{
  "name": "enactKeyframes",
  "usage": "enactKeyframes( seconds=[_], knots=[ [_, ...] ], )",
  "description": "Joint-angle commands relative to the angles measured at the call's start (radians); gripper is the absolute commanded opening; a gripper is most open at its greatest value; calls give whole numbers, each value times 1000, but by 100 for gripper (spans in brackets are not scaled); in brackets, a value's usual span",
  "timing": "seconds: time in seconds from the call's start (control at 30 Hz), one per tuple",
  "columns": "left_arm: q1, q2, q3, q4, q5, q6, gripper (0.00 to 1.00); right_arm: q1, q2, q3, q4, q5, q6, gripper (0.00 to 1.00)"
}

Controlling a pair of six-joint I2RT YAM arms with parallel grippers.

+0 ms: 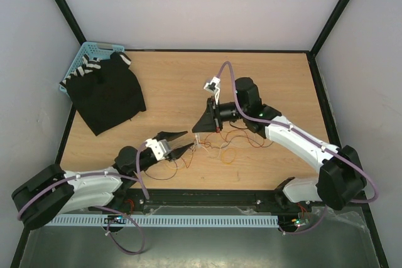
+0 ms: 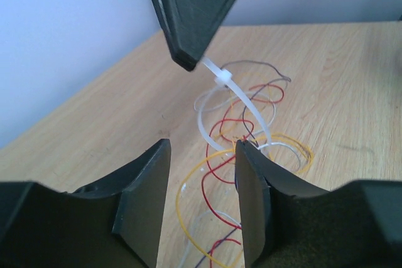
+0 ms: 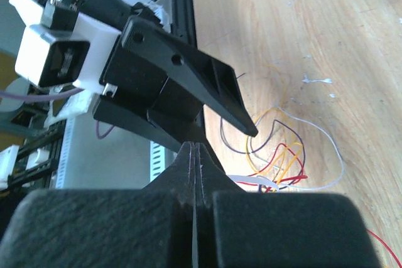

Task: Zip-tie the wires
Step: Tie the cable at the center of the board.

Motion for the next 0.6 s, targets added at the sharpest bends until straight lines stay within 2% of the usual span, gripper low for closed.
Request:
enactKeyframes(
  seconds=[0.0,0.17,0.3,0.57],
  knots=[
    [7,-57,-9,22,49,34,49,-3,-32,-18,-20,-125,-43,0],
    [7,-38,21,21,105,44,49,-3,-44,-25,-13,-149,-23,0],
    [7,16,66,19,158,50,31,-3,-54,-26,-9,-159,-10,0],
    [6,94,136,20,181,76,33,-2,-74,-43,4,-169,6,0]
  ],
)
